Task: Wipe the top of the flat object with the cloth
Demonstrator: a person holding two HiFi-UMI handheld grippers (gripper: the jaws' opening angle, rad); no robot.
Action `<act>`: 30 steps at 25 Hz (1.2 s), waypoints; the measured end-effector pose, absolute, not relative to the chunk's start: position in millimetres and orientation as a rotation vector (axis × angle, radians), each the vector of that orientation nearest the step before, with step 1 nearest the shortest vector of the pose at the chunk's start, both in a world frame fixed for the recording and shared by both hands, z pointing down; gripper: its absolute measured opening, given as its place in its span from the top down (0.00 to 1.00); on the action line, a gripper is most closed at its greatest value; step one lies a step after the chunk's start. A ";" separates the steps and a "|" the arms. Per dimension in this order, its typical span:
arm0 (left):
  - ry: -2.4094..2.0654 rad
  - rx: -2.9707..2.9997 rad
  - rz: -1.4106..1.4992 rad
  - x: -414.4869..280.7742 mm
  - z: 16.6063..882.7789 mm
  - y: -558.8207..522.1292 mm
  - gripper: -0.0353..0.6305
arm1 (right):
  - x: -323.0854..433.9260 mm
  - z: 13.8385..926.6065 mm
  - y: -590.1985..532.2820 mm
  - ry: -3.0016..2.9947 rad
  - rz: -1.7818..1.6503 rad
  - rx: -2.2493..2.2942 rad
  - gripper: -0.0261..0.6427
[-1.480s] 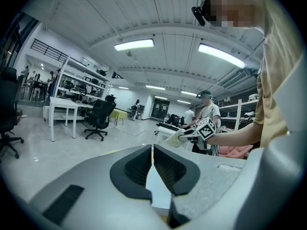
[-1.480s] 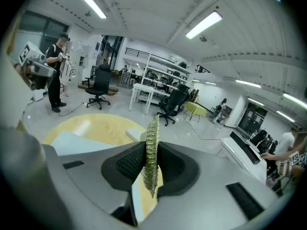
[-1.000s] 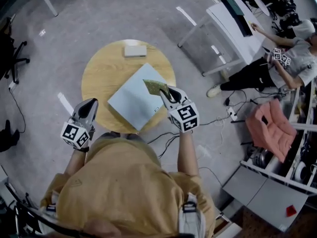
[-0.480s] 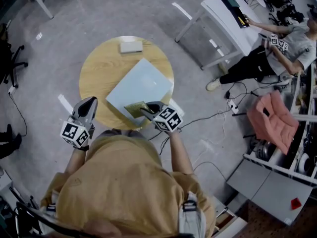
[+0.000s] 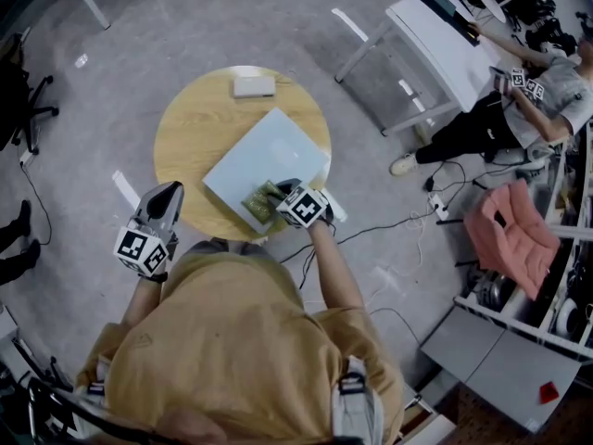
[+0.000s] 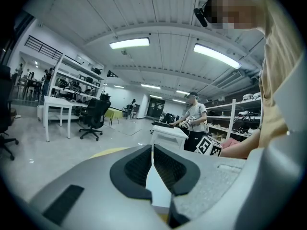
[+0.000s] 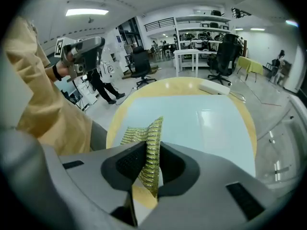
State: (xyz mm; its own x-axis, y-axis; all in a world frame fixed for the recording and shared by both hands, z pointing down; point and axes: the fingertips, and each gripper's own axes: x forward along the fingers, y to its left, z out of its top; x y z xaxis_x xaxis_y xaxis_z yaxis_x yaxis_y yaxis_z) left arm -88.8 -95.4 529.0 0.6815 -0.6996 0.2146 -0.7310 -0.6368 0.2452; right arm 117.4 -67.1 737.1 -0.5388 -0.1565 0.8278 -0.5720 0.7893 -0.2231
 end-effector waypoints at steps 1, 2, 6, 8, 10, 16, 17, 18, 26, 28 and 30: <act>-1.142 2.578 0.140 -91.6 529.2 -95.3 0.92 | 122.4 737.5 -71.1 -2.084 0.594 0.553 0.86; -1.151 2.571 0.138 -93.9 529.3 -95.4 0.92 | 128.0 738.3 -75.1 -2.062 0.582 0.567 0.86; -1.179 2.557 0.131 -99.1 529.3 -93.5 0.92 | 146.9 741.7 -92.0 -2.022 0.525 0.612 0.86; -1.188 2.557 0.135 -101.6 528.2 -91.6 0.92 | 154.6 740.7 -99.6 -2.013 0.511 0.635 0.86; -1.203 2.548 0.136 -104.5 527.4 -90.5 0.92 | 161.9 740.4 -107.7 -1.998 0.491 0.655 0.86; -1.231 2.545 0.142 -110.3 528.2 -87.0 0.92 | 186.4 742.4 -138.2 -1.962 0.473 0.768 0.86; -1.238 2.540 0.143 -111.5 529.1 -86.4 0.92 | 191.8 743.7 -142.4 -1.952 0.472 0.784 0.86; -1.246 2.532 0.143 -112.4 530.1 -86.1 0.92 | 197.5 745.4 -146.4 -1.940 0.473 0.796 0.86; -1.271 2.522 0.141 -116.0 531.0 -89.1 0.92 | 233.2 744.4 -177.6 -1.864 0.416 0.862 0.86; -1.271 2.521 0.140 -117.3 530.1 -90.0 0.92 | 241.8 742.0 -183.5 -1.843 0.403 0.880 0.86; -1.270 2.521 0.140 -118.2 529.2 -91.4 0.92 | 251.0 739.8 -189.6 -1.819 0.394 0.899 0.86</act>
State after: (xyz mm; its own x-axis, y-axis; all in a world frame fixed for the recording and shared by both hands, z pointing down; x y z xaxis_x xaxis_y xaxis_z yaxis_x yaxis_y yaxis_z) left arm -118.2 -91.4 529.2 0.6013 -0.7666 0.2253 -0.7973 -0.5568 0.2331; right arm 251.0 -189.6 739.8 -0.1971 -0.3977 0.8961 -0.7328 0.6670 0.1349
